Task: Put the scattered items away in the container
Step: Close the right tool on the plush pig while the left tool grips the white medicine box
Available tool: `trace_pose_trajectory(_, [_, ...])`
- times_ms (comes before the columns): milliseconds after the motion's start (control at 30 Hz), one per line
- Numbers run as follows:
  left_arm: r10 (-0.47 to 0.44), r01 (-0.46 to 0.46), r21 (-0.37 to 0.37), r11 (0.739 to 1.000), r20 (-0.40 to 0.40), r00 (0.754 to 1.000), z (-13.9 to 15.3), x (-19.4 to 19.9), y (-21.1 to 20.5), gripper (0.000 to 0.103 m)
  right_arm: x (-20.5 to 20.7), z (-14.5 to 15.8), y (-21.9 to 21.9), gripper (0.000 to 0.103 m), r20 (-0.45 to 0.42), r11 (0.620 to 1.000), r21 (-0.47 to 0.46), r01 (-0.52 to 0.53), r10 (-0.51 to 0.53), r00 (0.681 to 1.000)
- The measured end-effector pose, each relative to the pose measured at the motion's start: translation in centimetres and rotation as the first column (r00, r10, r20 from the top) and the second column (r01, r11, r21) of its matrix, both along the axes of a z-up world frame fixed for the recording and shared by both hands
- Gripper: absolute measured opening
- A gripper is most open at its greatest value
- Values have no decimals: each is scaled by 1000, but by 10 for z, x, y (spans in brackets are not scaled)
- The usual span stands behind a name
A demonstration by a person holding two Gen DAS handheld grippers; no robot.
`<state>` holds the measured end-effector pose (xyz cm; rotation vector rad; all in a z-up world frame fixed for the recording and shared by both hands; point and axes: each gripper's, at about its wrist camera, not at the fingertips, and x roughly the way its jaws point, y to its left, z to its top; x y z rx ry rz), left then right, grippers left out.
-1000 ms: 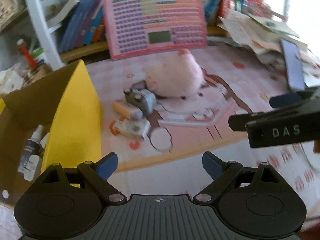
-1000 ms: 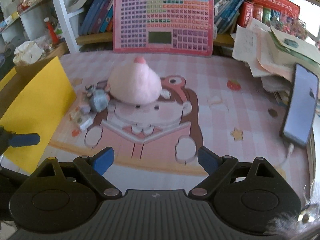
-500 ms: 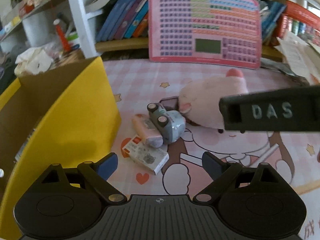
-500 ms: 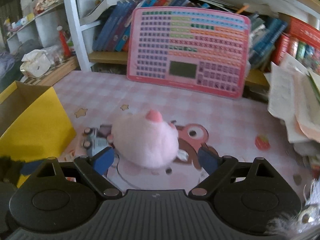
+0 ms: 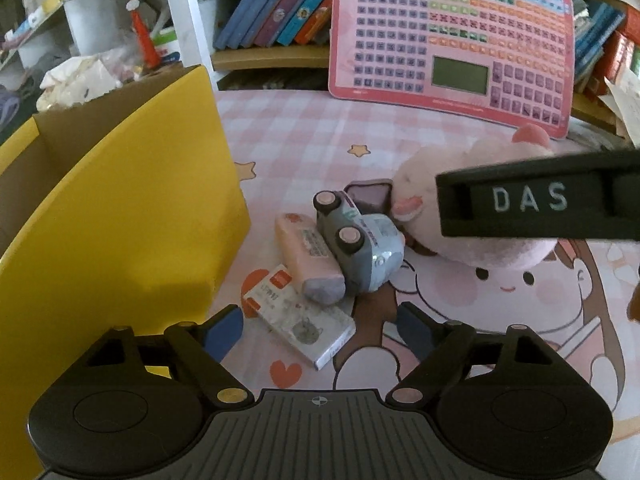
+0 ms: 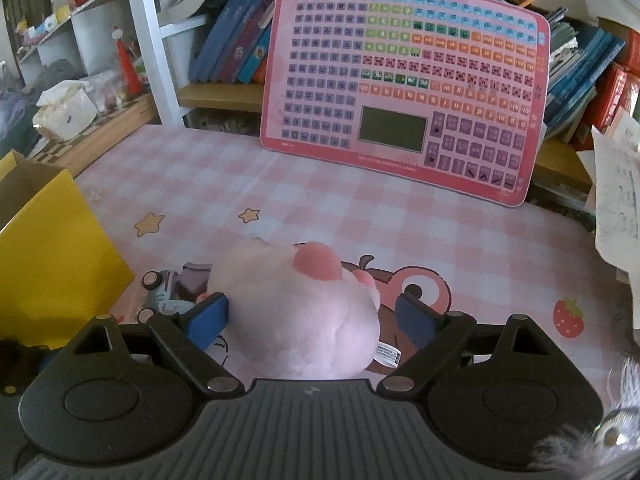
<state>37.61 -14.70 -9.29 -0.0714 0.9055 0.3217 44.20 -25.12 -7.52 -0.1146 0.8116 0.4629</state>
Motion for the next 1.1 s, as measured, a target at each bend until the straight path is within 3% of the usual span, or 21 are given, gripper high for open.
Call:
trace_pose_trajectory(267, [13, -13, -37, 999, 11, 1000, -2, 3, 3, 84, 1, -5, -1, 87, -33, 999, 33, -8, 9, 999])
trace_pose_trajectory(467, [1, 0, -36, 999, 22, 1000, -1, 1, 4, 77, -4, -4, 3, 73, -35, 999, 19, -32, 33, 999])
trace_pose_trajectory(600, [3, -2, -46, 999, 18, 1000, 2, -2, 10, 55, -13, 5, -8, 63, -31, 1000, 0, -28, 28, 999])
trace_pose_trajectory(800, [-16, 18, -53, 998, 32, 999, 2, -9, 12, 39, -36, 12, -38, 63, -55, 999, 2, 53, -52, 997])
trace_pose_trajectory(1100, [-106, 108, -91, 990, 31, 994, 11, -34, 8, 31, -67, 14, -45, 63, -89, 997, 24, 72, -69, 994])
